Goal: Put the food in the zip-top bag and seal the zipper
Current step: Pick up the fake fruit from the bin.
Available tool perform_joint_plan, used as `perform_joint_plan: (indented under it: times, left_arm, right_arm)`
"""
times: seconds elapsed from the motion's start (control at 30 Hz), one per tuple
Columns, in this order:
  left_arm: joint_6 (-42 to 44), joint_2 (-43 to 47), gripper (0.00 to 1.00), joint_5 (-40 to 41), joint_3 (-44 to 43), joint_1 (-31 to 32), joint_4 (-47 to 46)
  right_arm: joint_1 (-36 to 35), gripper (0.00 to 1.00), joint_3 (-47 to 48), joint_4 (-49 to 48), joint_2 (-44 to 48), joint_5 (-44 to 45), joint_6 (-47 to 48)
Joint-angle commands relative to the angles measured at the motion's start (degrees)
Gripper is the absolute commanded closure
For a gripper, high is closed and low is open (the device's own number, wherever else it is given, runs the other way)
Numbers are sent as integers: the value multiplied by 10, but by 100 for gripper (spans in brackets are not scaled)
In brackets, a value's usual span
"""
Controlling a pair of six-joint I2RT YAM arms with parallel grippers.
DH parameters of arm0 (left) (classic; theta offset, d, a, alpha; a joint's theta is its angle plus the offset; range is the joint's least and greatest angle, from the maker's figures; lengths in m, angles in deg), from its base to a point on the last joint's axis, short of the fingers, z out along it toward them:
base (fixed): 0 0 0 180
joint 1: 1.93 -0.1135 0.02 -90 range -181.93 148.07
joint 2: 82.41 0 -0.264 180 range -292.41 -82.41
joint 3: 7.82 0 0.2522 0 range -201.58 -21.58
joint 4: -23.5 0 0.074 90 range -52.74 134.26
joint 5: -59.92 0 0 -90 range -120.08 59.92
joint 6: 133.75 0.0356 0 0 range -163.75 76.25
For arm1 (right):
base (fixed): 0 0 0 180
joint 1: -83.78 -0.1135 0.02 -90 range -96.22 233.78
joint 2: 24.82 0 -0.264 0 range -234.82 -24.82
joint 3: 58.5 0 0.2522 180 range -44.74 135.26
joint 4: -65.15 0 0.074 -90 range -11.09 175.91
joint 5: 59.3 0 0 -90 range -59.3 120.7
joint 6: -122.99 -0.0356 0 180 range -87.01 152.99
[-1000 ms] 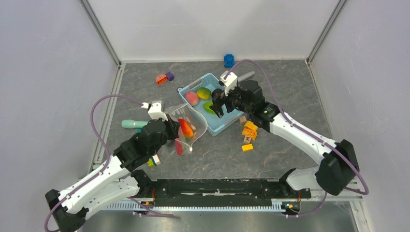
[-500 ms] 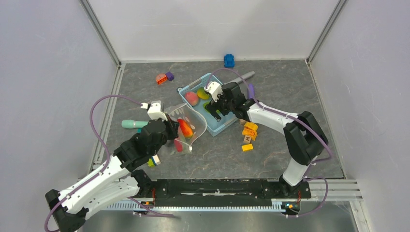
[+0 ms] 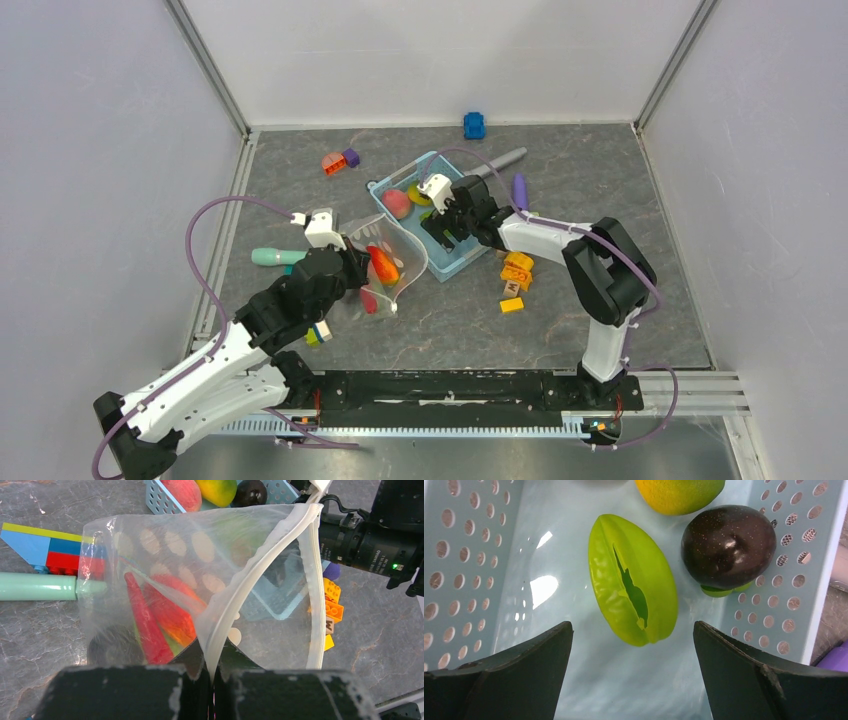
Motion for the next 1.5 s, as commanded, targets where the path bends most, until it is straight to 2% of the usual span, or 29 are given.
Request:
perform_joint_plan:
  times: [0.0,0.53,0.77,0.83,0.97,1.1,1.47]
  left_arm:
    - [-4,7,96,13,-1,-1,-9]
    - [-3,1,96,11,-2,-1,-12]
    - [-2,0,96,8,-1,-1,-12]
    - [-2,1,96,9,-2,-1,-13]
    - [-2,2,96,11,0,-1,-12]
    - [-2,1,96,12,0,-1,-12]
    - [-3,8,96,12,0,-1,-12]
  right_arm:
    - [1,5,27,-39,-24,-2,3]
    - [1,20,23,-62,-61,-20,-7]
    - [1,33,21,-65,-61,-30,-12]
    - [1,42,19,-67,-57,-28,-16]
    - [1,61,5,-75,-36,-29,-26]
    - [1,73,-18,-85,-2,-25,-50]
    - [1,79,-95,-104,144,-16,-125]
